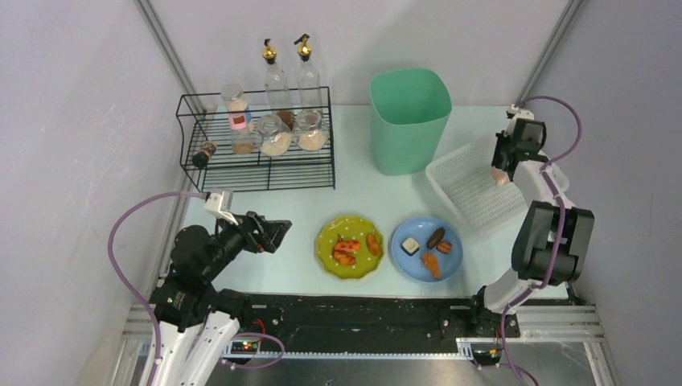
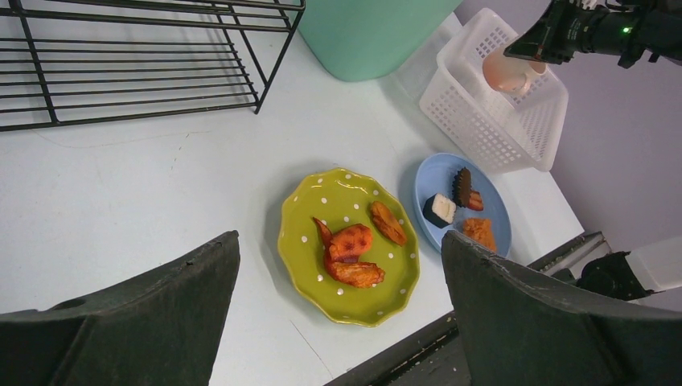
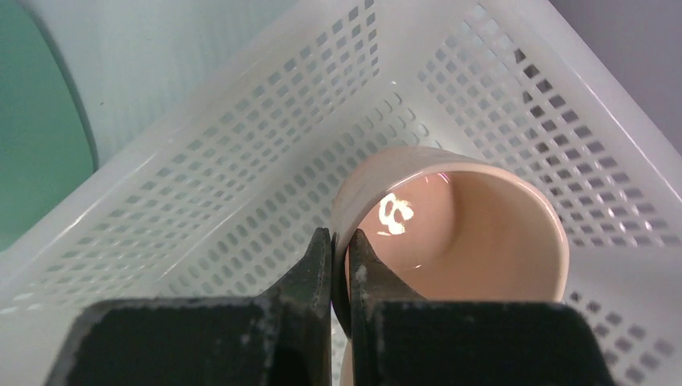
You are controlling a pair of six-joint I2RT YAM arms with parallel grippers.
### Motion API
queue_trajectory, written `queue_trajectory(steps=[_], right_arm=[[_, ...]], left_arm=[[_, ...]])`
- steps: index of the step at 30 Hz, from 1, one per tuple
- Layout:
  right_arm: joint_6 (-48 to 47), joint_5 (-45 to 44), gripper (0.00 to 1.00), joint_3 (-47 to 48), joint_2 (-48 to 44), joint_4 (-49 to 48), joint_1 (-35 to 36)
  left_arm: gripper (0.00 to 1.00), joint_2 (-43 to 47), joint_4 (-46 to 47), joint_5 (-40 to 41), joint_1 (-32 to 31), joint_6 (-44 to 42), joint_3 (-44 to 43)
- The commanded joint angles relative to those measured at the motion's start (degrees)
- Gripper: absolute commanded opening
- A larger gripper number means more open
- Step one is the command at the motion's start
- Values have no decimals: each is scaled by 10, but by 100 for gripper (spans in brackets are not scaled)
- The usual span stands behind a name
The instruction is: Clear the kitchen counter
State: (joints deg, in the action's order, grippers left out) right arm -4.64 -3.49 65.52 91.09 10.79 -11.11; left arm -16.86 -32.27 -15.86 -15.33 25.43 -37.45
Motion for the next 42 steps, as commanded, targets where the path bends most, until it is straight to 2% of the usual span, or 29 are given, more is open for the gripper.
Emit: queue_trajectory(steps=[1,4,12,34,36,37,40,42], right_arm=[[-72,161,0,84,35,-14,-41],[-110,191,0,114,61,15,-44],[-194,185,0,175,141,75,-43],[-230,109,1,260,244,97,-48],[-225,102,11,254,242,90,-46],[-224,101,20,252,238,86,-46],[-224,94,34,237,225,82,-42],[-224,88,59,227,212,76,-41]], left_arm=[[98,0,8,-12,3,-3,2],[98,-1,7,-11,3,-3,2],[98,-2,8,-9,3,-3,2],[98,-11,8,-8,4,-2,2],[98,-12,8,-8,4,-2,2],[98,-11,7,-8,4,-2,2],[98,-9,7,-8,4,-2,2],[98,-8,7,-8,4,-2,2]])
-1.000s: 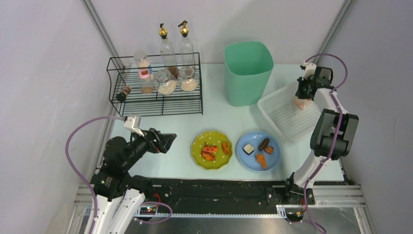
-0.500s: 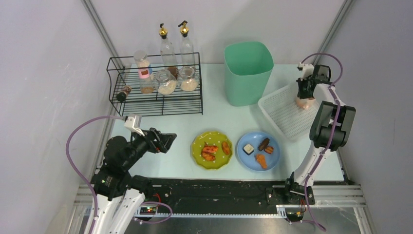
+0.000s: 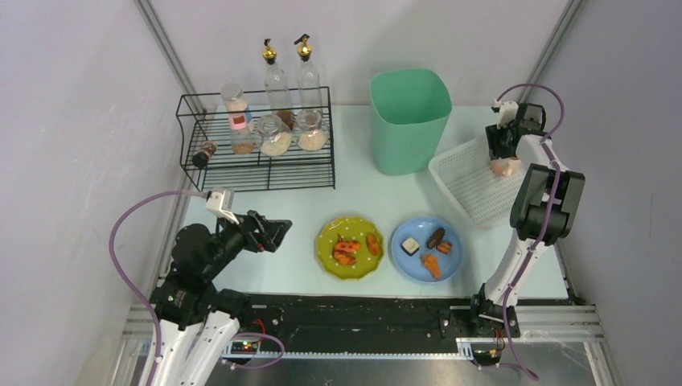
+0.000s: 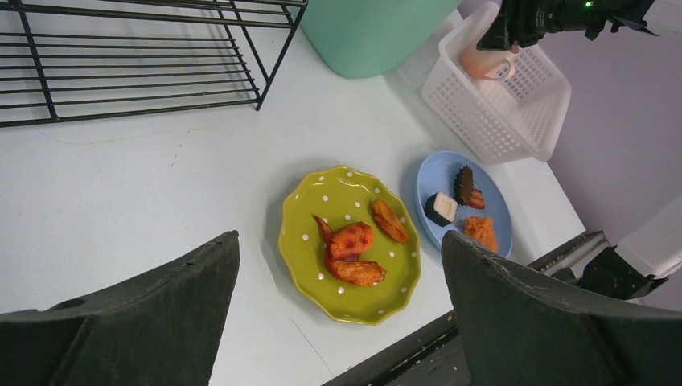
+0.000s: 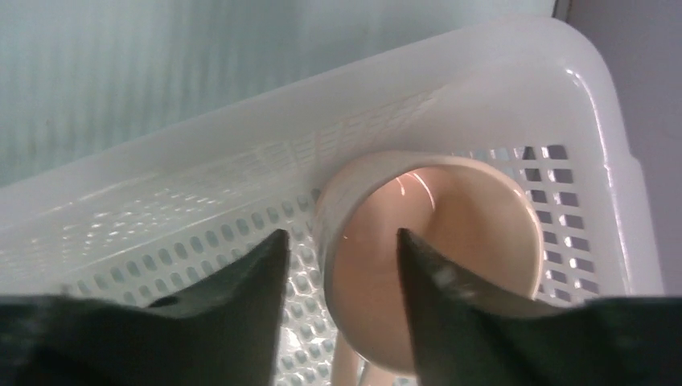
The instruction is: Clear the kitchen counter
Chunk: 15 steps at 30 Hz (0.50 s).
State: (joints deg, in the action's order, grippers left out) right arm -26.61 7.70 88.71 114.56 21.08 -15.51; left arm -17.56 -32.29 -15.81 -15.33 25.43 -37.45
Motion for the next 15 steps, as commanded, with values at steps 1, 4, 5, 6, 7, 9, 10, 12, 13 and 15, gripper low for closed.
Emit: queue_trajectory(steps=[1,4,5,6,7,9,10,12,13,15], right_arm=[[-4,-26,90,-8,-27,-28,3],[-2,-45,99,-24,-53,-36,8],[0,-48,99,-27,-61,-38,10],[3,-54,100,-33,-75,-44,12],[9,-58,100,-39,-83,-47,16],[17,-74,99,-43,-106,-51,22],[21,-75,99,-43,-121,-52,24],[40,-105,99,-45,-148,-53,33],[56,-120,99,-47,-166,-53,40],[74,-145,99,-51,-195,-56,59]], left_arm=[[98,0,8,-8,4,-3,2],[98,2,8,-10,4,-3,2],[98,2,8,-10,4,-3,2],[98,1,8,-9,4,-2,2],[98,2,8,-10,4,-3,2],[98,3,7,-9,4,-3,3],[98,4,7,-10,4,-3,3],[98,6,8,-11,4,-3,3],[98,6,8,-11,4,-2,4],[98,5,8,-12,4,-2,4]])
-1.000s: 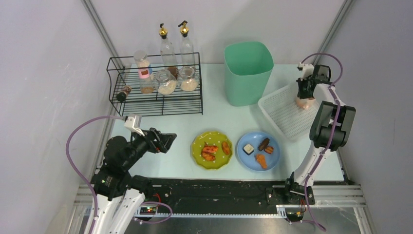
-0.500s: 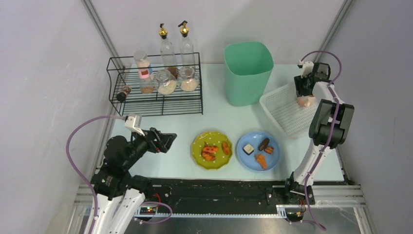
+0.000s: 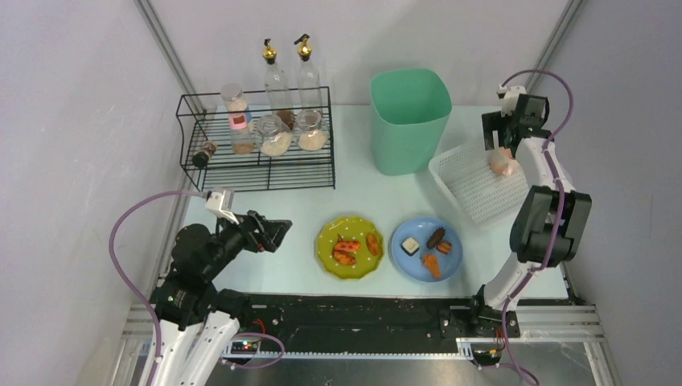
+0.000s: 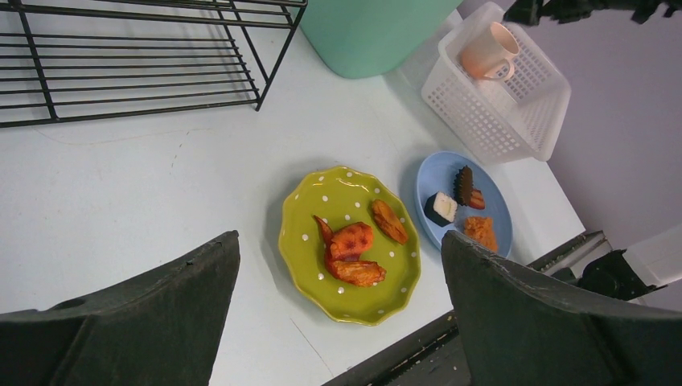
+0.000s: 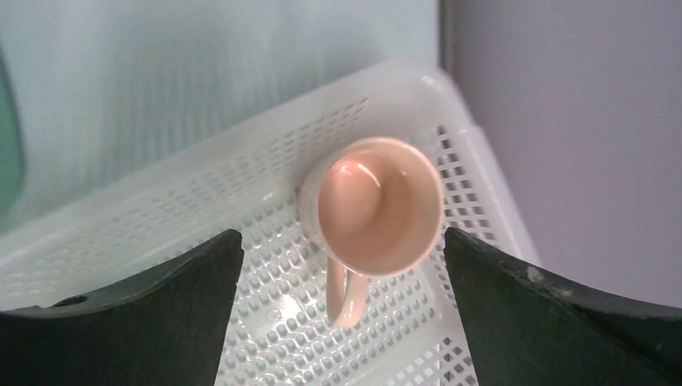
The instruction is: Clear the kitchen counter
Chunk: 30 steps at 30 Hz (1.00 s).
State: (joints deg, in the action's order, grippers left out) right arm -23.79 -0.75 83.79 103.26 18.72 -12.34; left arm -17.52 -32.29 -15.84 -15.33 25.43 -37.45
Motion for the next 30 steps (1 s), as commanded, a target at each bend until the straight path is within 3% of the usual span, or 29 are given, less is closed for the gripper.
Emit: queue_trajectory(steps=[1,5,10,13,18,21,26,30], right_arm=[[48,-73,99,-6,-91,-36,49],[26,-164,100,-51,-159,-67,145],[155,-187,100,-90,-251,-50,226],[211,-97,99,-108,-325,-28,278],[279,-74,99,-158,-424,-35,379],[298,128,99,-192,-475,-46,375],[396,278,100,-348,-545,-168,367],[474,275,99,-396,-553,-227,370]], left_arm=[[98,3,8,-13,4,-2,3],[98,-1,7,-13,3,-2,3],[98,2,8,-9,4,-2,4],[98,7,8,-6,4,0,4],[98,4,7,-7,4,-1,4],[98,0,8,-9,4,-1,3],[98,2,8,-7,4,-1,4],[98,4,8,-3,4,0,4]])
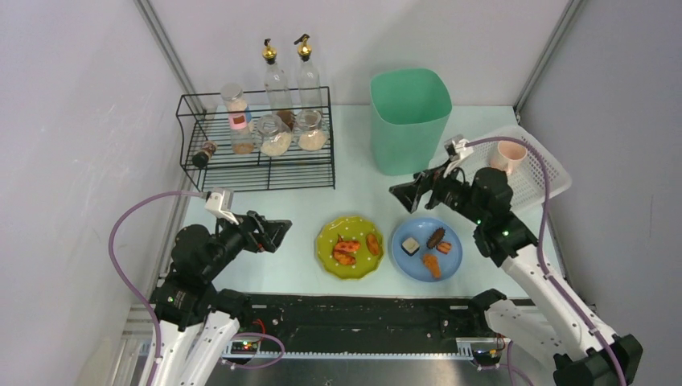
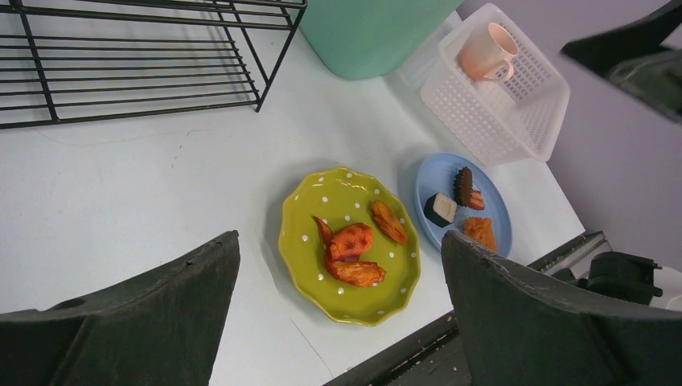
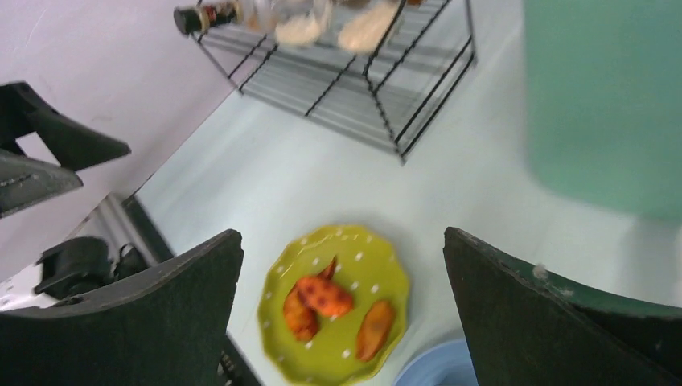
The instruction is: Clear the kitchen counter
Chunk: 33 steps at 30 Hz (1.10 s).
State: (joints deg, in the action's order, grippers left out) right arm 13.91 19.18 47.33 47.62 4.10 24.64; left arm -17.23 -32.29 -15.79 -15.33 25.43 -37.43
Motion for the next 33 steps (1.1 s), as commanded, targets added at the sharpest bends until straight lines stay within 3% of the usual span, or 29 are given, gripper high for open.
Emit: queue_trajectory(steps=[1,6,12,16,19,27,30,33], right_arm=[[95,75,99,-33,3,-72,11],[25,-41,99,-33,-14,1,102],[42,-155,90,-34,22,68,213],[76,-300,87,-34,37,122,271],[169,-391,83,-35,39,184,274],[316,-484,81,-50,9,399,248],[352,-462,81,-94,-32,415,207],[368,-416,79,-135,-71,407,114]], left_arm=[[98,1,8,-3,4,0,3],[98,1,8,0,4,0,3],[98,-1,8,2,4,0,3],[98,-1,8,2,4,0,3],[98,-1,8,1,3,1,3],[98,0,8,-4,4,1,4],[98,0,8,-5,3,1,4],[98,2,8,-6,4,1,4]])
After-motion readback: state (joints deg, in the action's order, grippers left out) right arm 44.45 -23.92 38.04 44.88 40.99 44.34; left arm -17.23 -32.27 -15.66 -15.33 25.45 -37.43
